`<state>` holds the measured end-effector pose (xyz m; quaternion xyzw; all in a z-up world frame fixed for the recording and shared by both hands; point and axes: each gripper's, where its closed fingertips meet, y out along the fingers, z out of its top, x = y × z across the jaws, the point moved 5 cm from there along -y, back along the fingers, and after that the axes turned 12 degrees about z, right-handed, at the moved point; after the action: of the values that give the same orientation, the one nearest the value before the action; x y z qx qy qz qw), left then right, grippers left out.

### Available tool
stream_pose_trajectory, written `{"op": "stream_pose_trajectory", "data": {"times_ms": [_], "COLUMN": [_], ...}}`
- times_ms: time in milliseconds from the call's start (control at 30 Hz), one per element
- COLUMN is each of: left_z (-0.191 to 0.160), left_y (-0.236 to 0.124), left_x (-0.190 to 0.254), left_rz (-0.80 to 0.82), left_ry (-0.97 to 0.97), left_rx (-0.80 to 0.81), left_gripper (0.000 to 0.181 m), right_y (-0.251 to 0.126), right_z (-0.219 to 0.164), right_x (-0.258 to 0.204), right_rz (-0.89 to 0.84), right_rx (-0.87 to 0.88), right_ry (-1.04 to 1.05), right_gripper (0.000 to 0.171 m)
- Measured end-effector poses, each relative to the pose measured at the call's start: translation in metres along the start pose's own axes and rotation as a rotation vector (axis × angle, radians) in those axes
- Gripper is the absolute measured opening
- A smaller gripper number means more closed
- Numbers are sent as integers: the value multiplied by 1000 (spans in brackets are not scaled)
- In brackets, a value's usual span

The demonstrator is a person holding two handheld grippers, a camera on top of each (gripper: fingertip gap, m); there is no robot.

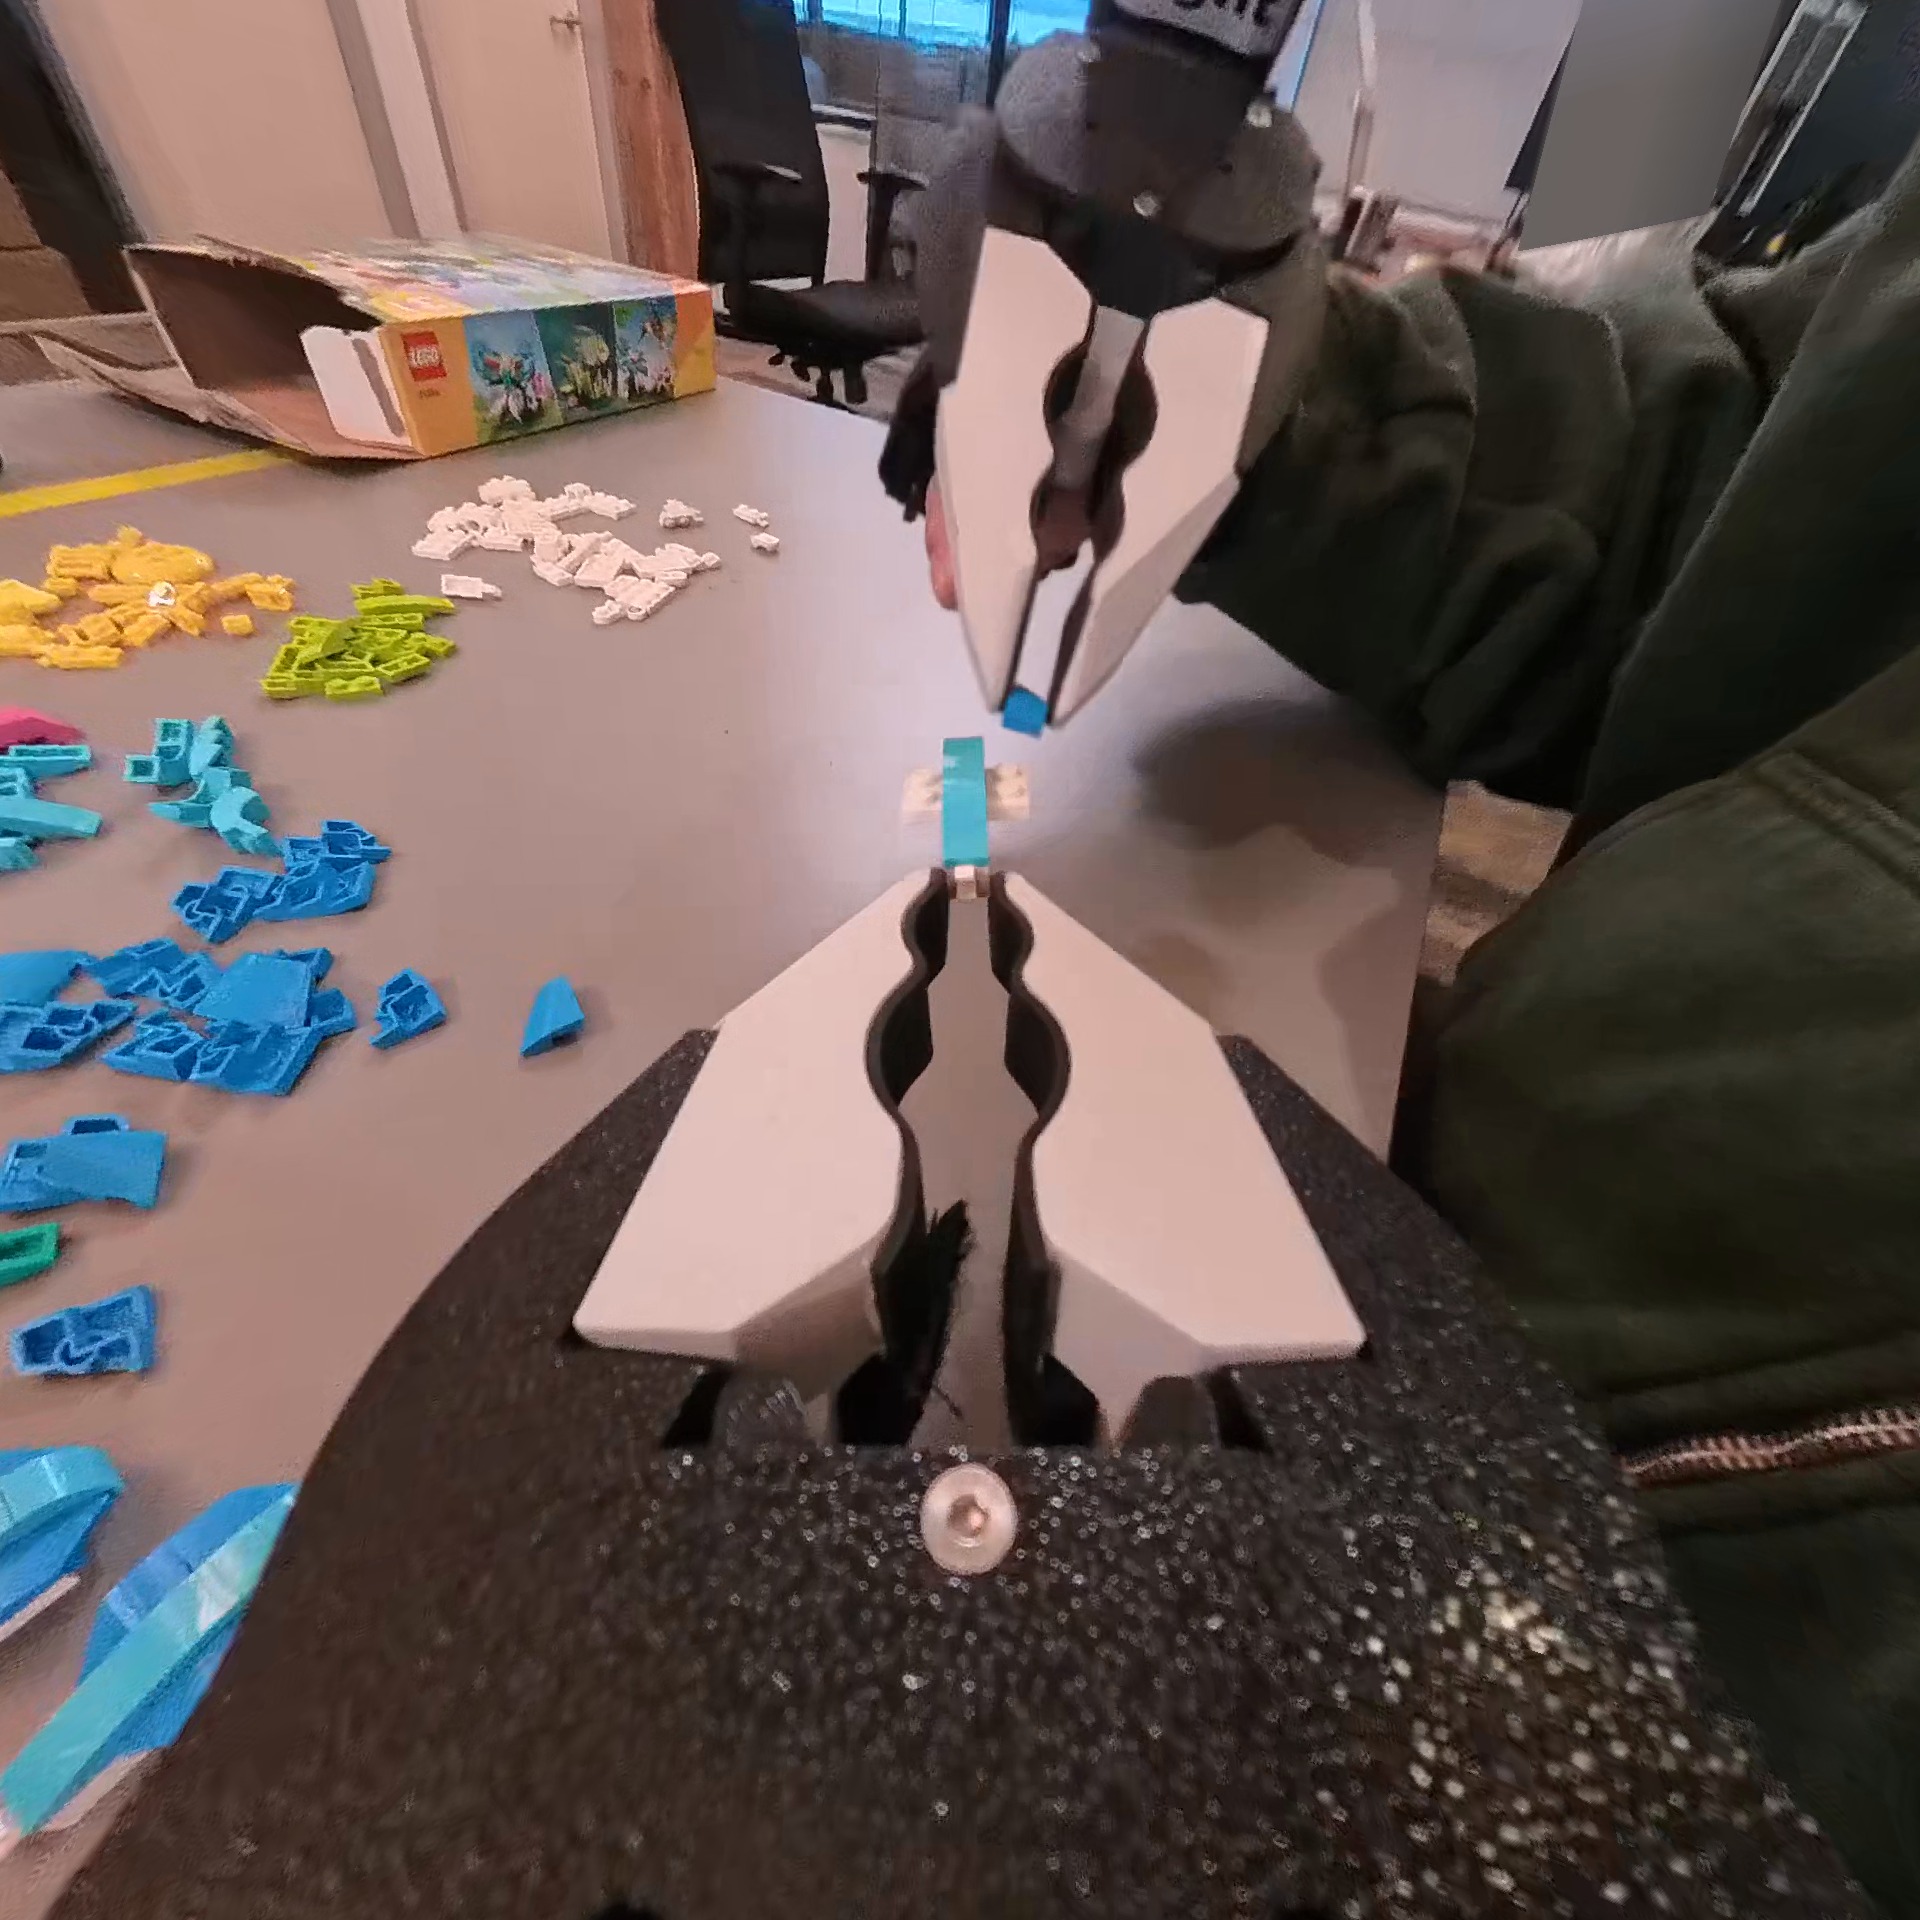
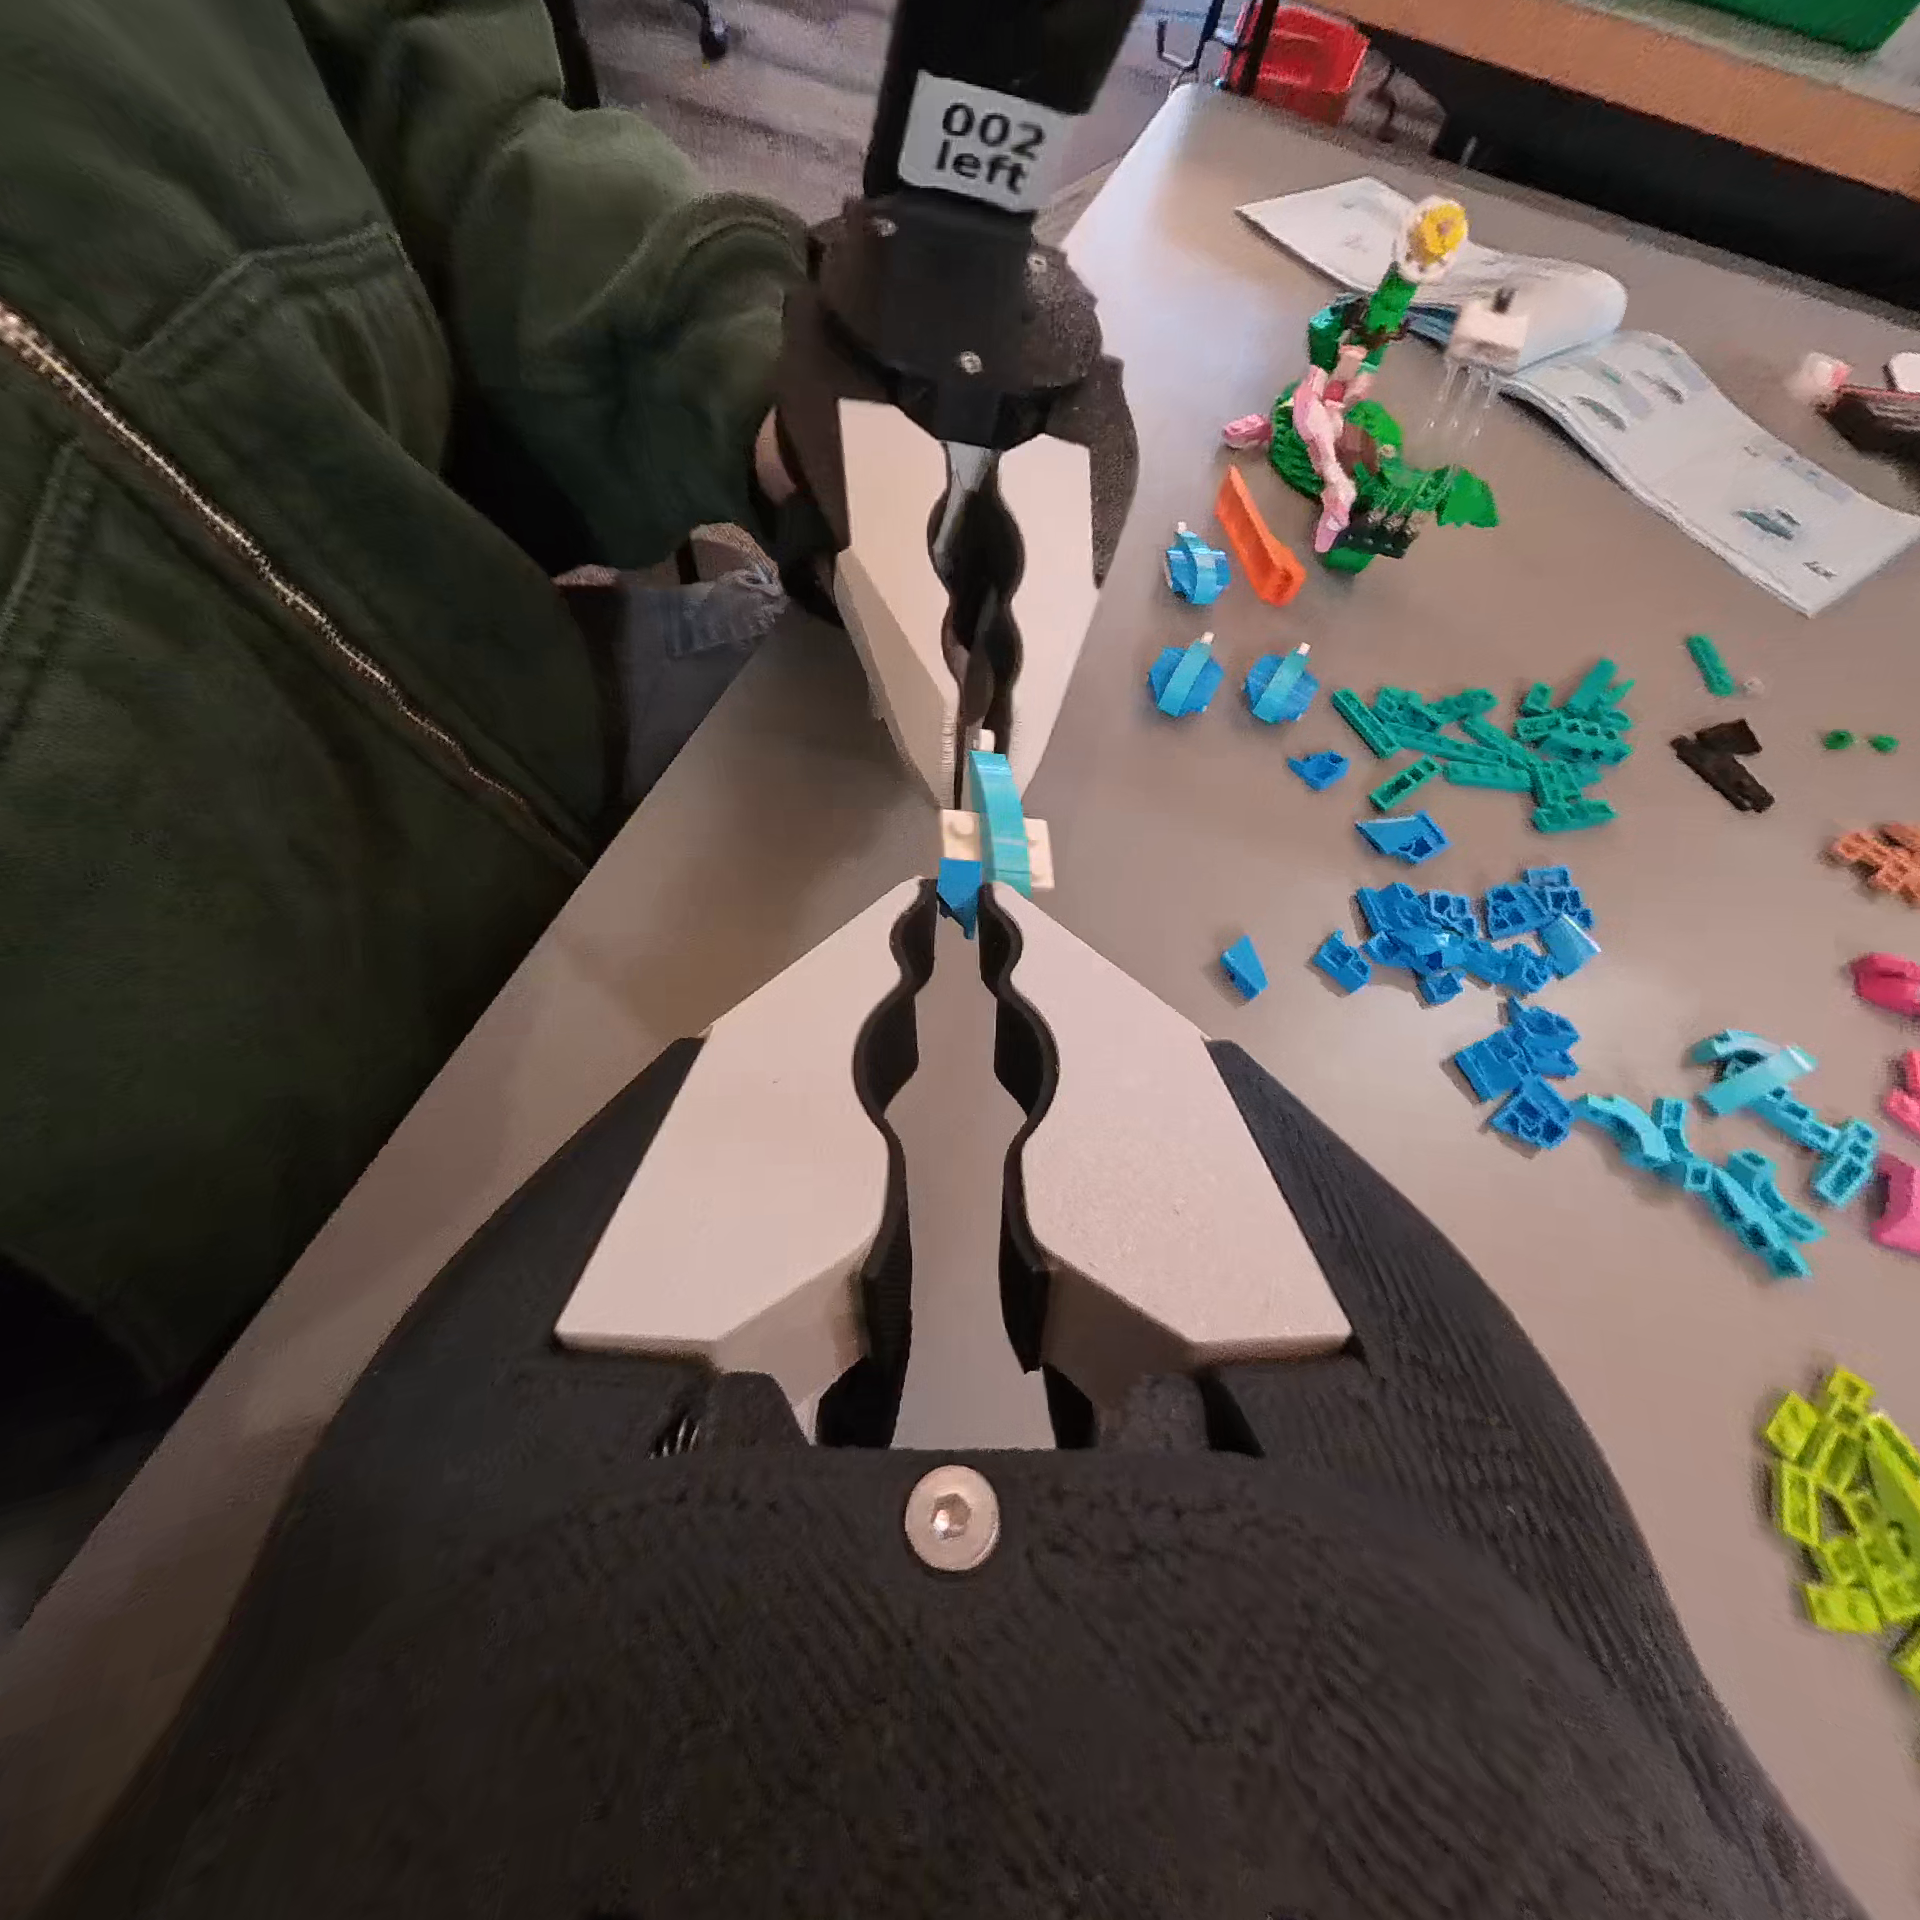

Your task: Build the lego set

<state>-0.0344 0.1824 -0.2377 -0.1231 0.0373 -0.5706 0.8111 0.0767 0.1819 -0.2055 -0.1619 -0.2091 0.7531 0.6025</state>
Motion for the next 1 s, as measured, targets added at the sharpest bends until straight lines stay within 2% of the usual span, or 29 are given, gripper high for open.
{"op": "stream_pose_trajectory", "data": {"times_ms": [200,500,1000], "left_z": [3,1,2], "left_y": [-5,-4,-5], "left_x": [-5,-1,0], "left_rz": [-28,-28,-39], "left_ry": [-72,-32,-34], "left_rx": [29,17,30], "left_gripper": [5,5,5], "right_y": [7,9,14], "right_z": [10,15,20], "right_x": [5,4,2], "right_rz": [8,24,-28], "right_rx": [-48,-164,-231], "right_ry": [-23,-49,-120], "right_gripper": [6,6,9]}}
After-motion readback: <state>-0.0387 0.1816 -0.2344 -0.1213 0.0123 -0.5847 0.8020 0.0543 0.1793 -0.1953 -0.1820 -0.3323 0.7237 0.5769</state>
